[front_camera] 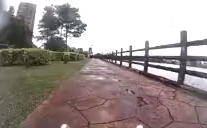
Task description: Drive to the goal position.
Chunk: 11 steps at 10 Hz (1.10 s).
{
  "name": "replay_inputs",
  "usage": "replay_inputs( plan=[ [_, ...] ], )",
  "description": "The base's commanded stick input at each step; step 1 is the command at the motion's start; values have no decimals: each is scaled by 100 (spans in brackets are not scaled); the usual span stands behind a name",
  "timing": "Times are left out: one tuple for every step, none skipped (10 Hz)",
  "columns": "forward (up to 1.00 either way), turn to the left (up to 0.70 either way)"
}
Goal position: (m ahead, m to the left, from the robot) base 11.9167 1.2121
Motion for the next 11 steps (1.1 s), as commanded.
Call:
replay_inputs(
  plan=[
    [85, 1],
    [85, 1],
    [85, 1],
    [85, 1],
    [85, 1],
    [85, 1],
    [85, 1],
    [85, 1],
    [85, 1],
    [85, 1],
    [85, 1]
  ],
)
